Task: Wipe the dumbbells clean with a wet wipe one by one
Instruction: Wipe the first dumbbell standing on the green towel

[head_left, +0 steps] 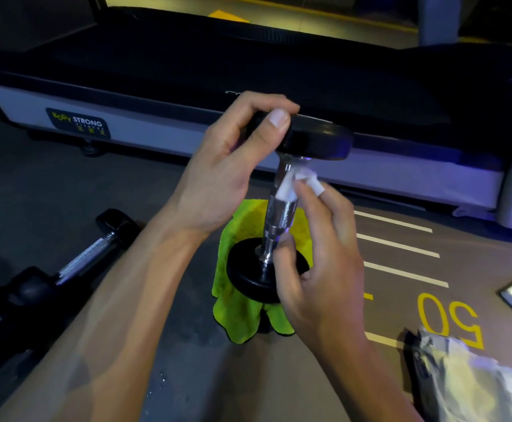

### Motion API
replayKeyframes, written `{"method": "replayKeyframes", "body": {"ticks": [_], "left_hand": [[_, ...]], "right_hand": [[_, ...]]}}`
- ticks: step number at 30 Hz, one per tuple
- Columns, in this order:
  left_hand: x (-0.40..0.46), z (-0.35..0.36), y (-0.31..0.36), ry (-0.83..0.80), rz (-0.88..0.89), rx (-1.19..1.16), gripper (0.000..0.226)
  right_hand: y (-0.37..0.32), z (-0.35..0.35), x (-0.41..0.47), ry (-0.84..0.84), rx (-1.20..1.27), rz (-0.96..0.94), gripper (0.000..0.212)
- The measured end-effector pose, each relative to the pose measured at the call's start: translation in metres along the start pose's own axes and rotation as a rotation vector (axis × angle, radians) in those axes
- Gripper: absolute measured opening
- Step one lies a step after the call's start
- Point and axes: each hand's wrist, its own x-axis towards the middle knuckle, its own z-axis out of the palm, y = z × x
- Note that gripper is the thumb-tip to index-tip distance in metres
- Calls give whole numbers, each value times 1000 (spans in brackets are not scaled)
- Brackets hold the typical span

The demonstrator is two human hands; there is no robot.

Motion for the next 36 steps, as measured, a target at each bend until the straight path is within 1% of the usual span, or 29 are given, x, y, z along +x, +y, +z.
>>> {"method": "replayKeyframes", "body": {"ticks": [2, 5, 7, 9, 11, 13, 18, 21, 23, 25, 28, 36], "left_hand": [[-1, -3, -1, 12, -5, -8, 17], [-1, -6, -2, 21, -8, -19, 18], [-2, -4, -1, 8, -10, -28, 18], [-4, -1, 1, -11, -9, -29, 18], [-4, 2, 2, -24, -7, -25, 17], [-3, 2, 2, -20, -9, -29, 18], [-2, 1, 2, -5, -15, -68, 18], [-3, 1, 0, -2, -7, -84, 18], [-3, 2, 0, -4, -16, -109, 19], [-3, 1, 1, 6, -31, -138, 19], [-2, 1, 1, 13, -33, -145, 19], [0, 3, 2, 36, -33, -115, 19]], "right_hand": [[4, -4, -11, -36, -38, -7, 49], [13, -8, -29, -165, -69, -43, 29], [15, -10, -30, -213, -75, -102, 23], [12, -12, -23, -208, -71, -139, 29], [7, -13, -14, -189, -76, -135, 42], [7, -13, -11, -190, -92, -118, 48], [18, -14, -32, -312, -129, -127, 31], [16, -19, -27, -309, -136, -130, 26], [11, -21, -21, -307, -138, -143, 27], [6, -18, -22, -342, -149, -164, 31], [8, -11, -33, -379, -166, -162, 32], [14, -15, -38, -319, -122, -123, 29]]}}
